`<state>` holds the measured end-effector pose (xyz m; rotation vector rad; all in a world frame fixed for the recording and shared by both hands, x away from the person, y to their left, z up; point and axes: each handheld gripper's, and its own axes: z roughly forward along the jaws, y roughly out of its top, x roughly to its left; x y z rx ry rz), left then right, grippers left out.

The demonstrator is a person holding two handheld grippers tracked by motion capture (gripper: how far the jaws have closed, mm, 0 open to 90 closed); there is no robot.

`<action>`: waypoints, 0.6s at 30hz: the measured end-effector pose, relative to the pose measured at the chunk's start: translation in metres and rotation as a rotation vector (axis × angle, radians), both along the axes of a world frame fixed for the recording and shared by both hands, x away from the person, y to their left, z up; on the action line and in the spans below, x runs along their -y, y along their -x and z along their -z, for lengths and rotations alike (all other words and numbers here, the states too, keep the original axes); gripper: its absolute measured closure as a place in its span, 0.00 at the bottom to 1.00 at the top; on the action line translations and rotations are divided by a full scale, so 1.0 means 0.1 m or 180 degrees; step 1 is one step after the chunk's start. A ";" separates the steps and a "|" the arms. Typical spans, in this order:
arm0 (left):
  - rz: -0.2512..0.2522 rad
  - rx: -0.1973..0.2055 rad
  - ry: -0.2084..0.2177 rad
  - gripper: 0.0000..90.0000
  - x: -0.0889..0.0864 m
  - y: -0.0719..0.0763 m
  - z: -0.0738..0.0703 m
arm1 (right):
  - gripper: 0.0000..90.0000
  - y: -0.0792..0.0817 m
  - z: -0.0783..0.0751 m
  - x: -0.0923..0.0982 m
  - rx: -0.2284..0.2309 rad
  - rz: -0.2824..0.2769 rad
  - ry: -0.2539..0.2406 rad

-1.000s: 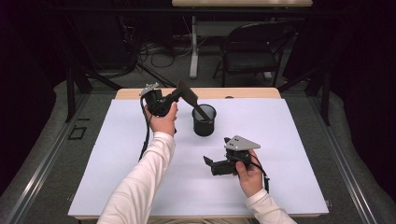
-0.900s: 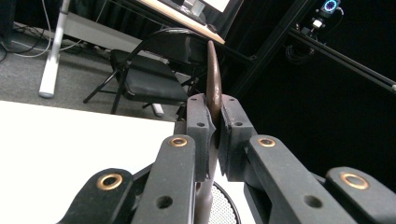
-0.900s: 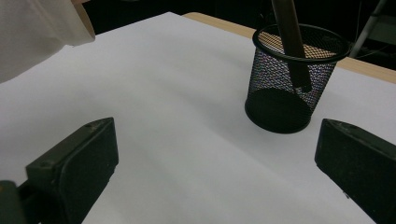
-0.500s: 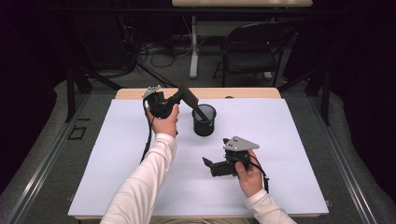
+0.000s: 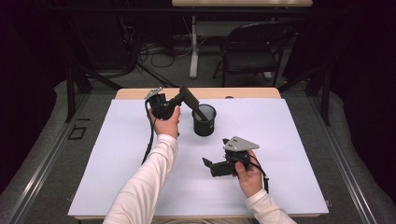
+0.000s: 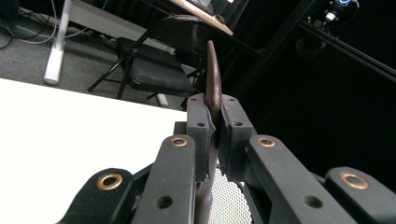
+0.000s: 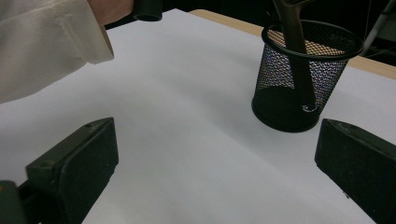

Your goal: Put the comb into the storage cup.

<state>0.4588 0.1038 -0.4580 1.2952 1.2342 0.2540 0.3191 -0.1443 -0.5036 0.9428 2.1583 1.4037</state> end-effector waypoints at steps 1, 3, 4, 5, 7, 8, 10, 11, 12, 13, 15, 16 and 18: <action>0.0001 0.0007 0.0000 0.94 0.00 0.00 0.00 | 0.00 0.00 0.00 0.00 0.0000 -0.0001 0.0001; 0.0006 0.0000 -0.0017 0.94 0.01 0.00 0.01 | 0.00 0.00 0.00 0.00 -0.0003 0.0003 0.0005; 0.0005 0.0001 -0.0014 0.94 0.01 0.00 0.01 | 0.00 0.00 0.00 0.00 -0.0003 0.0000 0.0007; 0.0002 -0.0003 -0.0009 0.94 0.02 -0.01 0.02 | 0.00 0.00 0.00 0.00 0.0000 -0.0006 0.0012; 0.0003 -0.0004 -0.0014 0.94 0.02 -0.01 0.03 | 0.00 0.00 0.01 0.00 -0.0001 -0.0008 0.0012; 0.0004 -0.0004 -0.0011 0.94 0.03 -0.01 0.03 | 0.00 0.00 0.01 0.00 0.0000 -0.0011 0.0008; 0.0008 -0.0015 -0.0010 0.94 0.03 -0.01 0.04 | 0.00 0.00 0.00 0.00 -0.0001 -0.0015 0.0009; 0.0006 -0.0017 -0.0008 0.94 0.04 -0.01 0.04 | 0.00 0.00 0.00 0.00 -0.0003 -0.0009 0.0004; 0.0010 -0.0021 -0.0015 0.94 0.04 -0.01 0.04 | 0.00 0.00 0.00 0.00 -0.0004 -0.0009 0.0002; 0.0014 -0.0023 -0.0018 0.94 0.05 -0.02 0.05 | 0.00 0.00 0.00 0.00 -0.0004 -0.0009 0.0000; 0.0009 -0.0021 -0.0013 0.94 0.05 -0.01 0.05 | 0.00 0.00 0.00 0.00 -0.0005 -0.0015 -0.0007; 0.0009 -0.0021 -0.0009 0.94 0.05 -0.01 0.05 | 0.00 0.00 0.00 0.00 -0.0005 -0.0016 -0.0007; 0.0002 -0.0025 -0.0006 0.94 0.05 -0.01 0.05 | 0.00 0.00 0.00 0.00 -0.0008 -0.0016 -0.0006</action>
